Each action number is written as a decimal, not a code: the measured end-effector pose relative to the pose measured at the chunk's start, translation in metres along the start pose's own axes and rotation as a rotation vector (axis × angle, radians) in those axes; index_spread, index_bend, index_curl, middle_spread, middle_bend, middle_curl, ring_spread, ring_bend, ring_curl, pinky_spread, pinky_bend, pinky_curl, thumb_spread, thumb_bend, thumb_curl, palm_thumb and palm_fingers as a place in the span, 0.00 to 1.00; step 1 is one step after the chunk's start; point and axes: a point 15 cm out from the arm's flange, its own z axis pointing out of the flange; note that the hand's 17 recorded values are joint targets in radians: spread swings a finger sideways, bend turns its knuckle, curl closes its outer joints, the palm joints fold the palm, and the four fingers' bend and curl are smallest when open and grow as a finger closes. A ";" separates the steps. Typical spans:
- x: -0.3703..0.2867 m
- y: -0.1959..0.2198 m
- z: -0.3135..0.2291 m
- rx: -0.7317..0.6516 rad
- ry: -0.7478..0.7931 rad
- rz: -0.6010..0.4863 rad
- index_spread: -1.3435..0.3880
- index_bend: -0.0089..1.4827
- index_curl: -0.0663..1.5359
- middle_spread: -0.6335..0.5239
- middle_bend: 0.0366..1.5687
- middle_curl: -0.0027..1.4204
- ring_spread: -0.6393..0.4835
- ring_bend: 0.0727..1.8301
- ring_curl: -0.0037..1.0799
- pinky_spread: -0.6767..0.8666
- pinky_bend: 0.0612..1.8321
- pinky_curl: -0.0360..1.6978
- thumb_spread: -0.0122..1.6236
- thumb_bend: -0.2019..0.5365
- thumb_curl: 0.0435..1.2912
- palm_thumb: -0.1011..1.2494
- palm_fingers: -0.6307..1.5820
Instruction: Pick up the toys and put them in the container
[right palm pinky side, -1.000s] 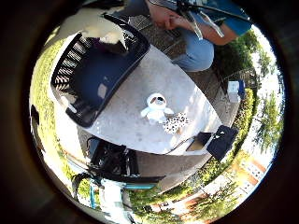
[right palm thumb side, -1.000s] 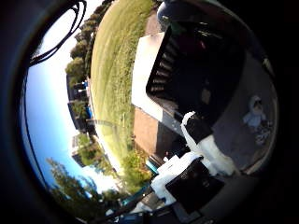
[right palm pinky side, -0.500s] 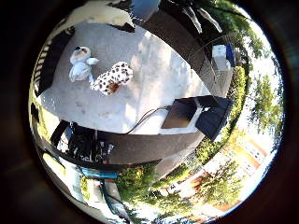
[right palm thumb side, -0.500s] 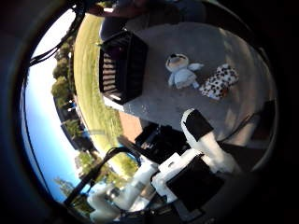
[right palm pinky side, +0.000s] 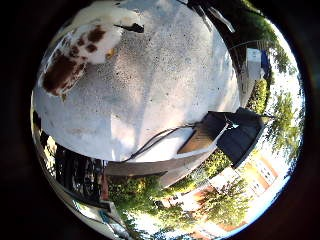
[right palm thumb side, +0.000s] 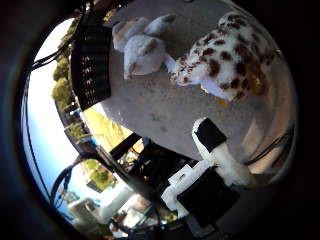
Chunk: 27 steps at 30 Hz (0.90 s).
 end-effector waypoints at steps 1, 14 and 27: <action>-0.002 -0.001 0.006 -0.019 0.016 -0.018 0.58 0.12 0.21 0.59 0.08 0.21 0.80 0.17 0.29 0.74 0.32 0.18 0.67 0.23 0.26 0.57 0.29; 0.008 -0.007 0.020 -0.088 0.151 -0.068 0.53 0.15 0.19 0.42 0.45 0.41 0.65 0.58 0.53 0.68 0.32 0.16 0.65 0.25 0.26 0.61 0.69; 0.036 0.004 0.000 -0.027 0.159 -0.016 0.30 0.40 0.25 0.30 0.65 0.66 0.50 0.71 0.72 0.60 0.78 0.36 0.64 0.33 0.40 0.84 0.76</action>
